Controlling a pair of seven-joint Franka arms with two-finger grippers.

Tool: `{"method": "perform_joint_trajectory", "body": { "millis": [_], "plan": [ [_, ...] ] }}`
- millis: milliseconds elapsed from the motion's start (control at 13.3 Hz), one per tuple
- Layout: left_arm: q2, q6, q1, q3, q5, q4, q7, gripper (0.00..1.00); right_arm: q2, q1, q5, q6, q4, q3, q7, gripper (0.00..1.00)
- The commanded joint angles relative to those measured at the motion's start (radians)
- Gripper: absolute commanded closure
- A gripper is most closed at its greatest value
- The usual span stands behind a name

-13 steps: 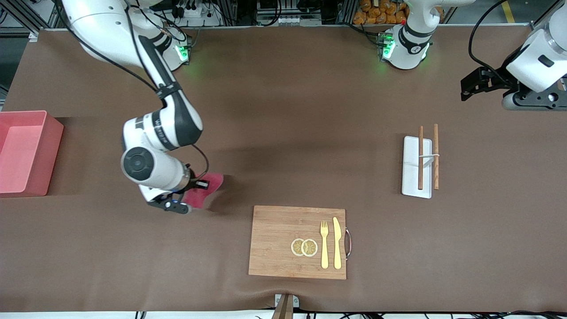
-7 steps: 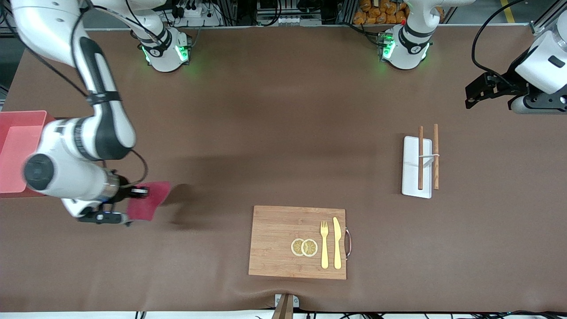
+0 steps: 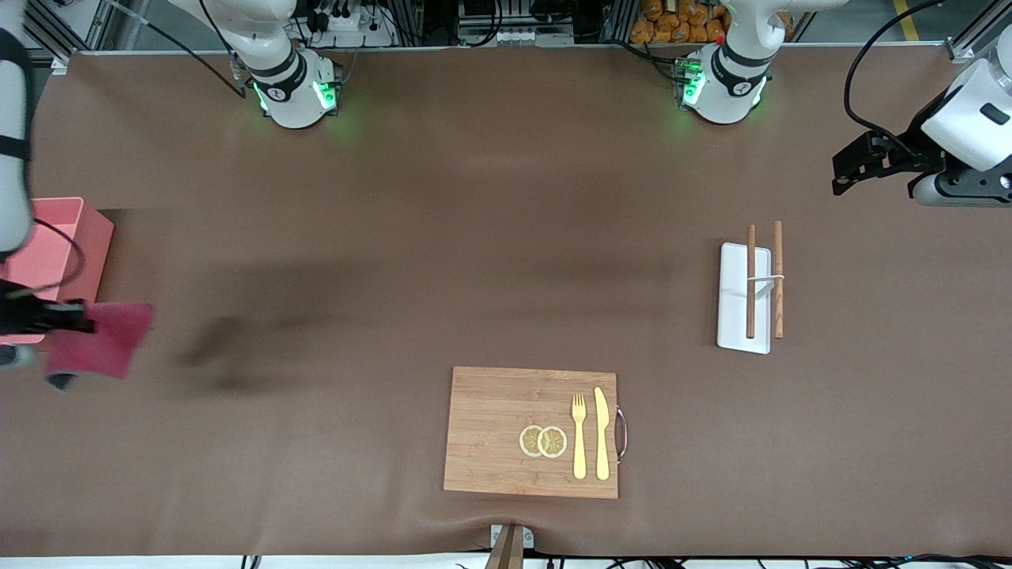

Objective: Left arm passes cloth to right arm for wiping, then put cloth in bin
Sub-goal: 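Lower the cloth into the pink bin and open the right gripper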

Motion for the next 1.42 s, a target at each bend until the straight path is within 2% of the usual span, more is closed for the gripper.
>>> {"method": "perform_joint_trajectory", "body": {
  "millis": [0, 225, 599, 749, 899, 974, 1049, 1124, 1273, 1348],
  "plan": [
    [-0.018, 0.007, 0.008, -0.001, -0.021, -0.012, 0.024, 0.00, 0.009, -0.105, -0.062, -0.033, 0.051, 0.025, -0.146, 1.00],
    [-0.019, -0.002, 0.011, 0.001, -0.028, -0.012, 0.079, 0.00, 0.035, -0.220, -0.093, -0.016, 0.079, 0.024, -0.321, 1.00],
    [-0.018, -0.002, 0.020, -0.001, -0.034, -0.001, 0.093, 0.00, 0.142, -0.384, -0.096, 0.143, 0.101, 0.025, -0.626, 1.00],
    [-0.016, -0.002, 0.019, -0.001, -0.034, 0.000, 0.094, 0.00, 0.196, -0.430, -0.083, 0.234, 0.101, 0.028, -0.686, 1.00],
    [-0.018, -0.002, 0.019, -0.004, -0.033, 0.000, 0.094, 0.00, 0.230, -0.459, -0.076, 0.240, 0.097, 0.028, -0.691, 1.00],
    [-0.016, -0.002, 0.019, -0.004, -0.033, 0.000, 0.094, 0.00, 0.253, -0.473, -0.076, 0.243, 0.097, 0.028, -0.691, 0.95],
    [-0.016, -0.002, 0.020, -0.001, -0.033, 0.000, 0.094, 0.00, 0.274, -0.478, -0.075, 0.245, 0.097, 0.030, -0.691, 0.55],
    [-0.014, -0.002, 0.020, 0.001, -0.031, 0.000, 0.093, 0.00, 0.293, -0.485, -0.066, 0.254, 0.097, 0.030, -0.691, 0.01],
    [-0.014, -0.002, 0.022, 0.001, -0.030, 0.000, 0.093, 0.00, 0.293, -0.490, -0.005, 0.257, 0.096, 0.030, -0.694, 0.00],
    [-0.014, -0.002, 0.022, 0.001, -0.030, 0.000, 0.087, 0.00, 0.290, -0.492, -0.003, 0.248, 0.101, 0.031, -0.699, 0.00]
  ]
}}
